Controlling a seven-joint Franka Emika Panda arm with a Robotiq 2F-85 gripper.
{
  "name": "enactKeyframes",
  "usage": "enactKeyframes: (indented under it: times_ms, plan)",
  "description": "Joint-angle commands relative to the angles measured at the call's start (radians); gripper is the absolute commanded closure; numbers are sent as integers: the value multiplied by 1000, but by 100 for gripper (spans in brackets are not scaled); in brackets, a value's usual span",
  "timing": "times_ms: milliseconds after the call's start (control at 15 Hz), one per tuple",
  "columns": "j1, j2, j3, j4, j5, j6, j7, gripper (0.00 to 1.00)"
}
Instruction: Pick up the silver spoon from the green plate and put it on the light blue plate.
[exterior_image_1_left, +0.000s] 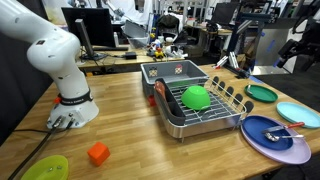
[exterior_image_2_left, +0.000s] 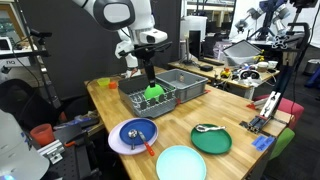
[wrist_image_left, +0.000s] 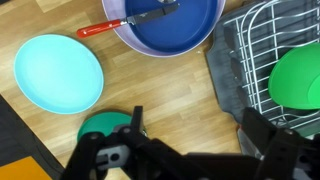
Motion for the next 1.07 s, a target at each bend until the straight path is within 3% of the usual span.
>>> enactKeyframes:
  times_ms: [0,533,1000]
  plan:
    - [-26,122,5,80,38,34,57,0]
    - [-57,356,-23,244,134,35,160,0]
    - [-51,372,-31,248,106,49,182,0]
